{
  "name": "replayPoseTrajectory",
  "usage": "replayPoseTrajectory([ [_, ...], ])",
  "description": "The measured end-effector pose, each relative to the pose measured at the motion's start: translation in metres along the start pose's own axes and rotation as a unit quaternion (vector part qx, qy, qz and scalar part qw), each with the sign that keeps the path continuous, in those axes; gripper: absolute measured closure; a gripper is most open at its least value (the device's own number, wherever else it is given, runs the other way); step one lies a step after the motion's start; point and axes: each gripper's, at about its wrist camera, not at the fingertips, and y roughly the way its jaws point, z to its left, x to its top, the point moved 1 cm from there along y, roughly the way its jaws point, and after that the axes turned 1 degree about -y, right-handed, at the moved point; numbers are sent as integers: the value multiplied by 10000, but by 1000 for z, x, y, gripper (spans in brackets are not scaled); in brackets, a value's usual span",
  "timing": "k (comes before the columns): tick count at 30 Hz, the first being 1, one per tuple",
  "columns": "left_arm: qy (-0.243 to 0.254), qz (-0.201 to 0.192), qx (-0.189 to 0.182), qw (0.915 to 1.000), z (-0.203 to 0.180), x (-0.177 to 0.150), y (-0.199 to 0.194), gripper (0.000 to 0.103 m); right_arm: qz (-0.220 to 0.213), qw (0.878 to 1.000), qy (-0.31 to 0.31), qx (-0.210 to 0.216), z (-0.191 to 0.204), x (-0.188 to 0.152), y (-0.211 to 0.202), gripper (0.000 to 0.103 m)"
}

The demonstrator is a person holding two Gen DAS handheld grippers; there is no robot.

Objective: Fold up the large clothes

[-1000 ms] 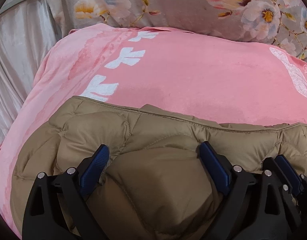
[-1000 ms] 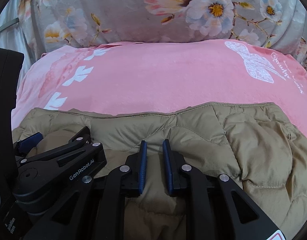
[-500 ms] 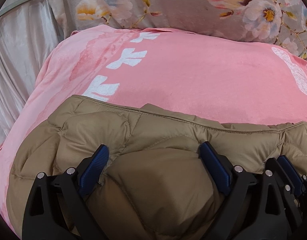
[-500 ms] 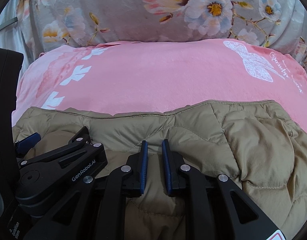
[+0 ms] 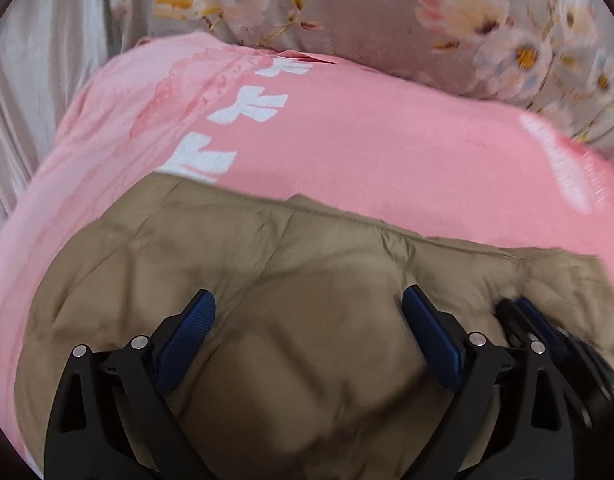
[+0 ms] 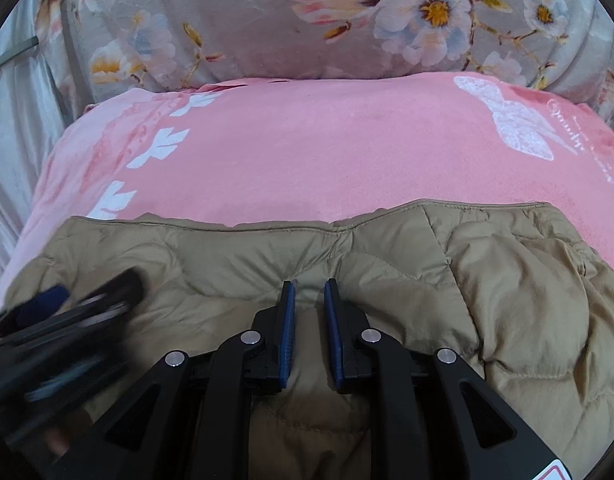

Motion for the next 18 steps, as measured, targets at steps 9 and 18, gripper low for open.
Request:
replayPoseTrajectory([
  [9,-1270,286,-95,9914,160,-71,-91,6,-20,9983,-302,498,30,-52,-100,84],
  [18,-2042,638,-708,9743,182,-100,-55,5,339,9977,-261,523,47,-95,-104,84],
])
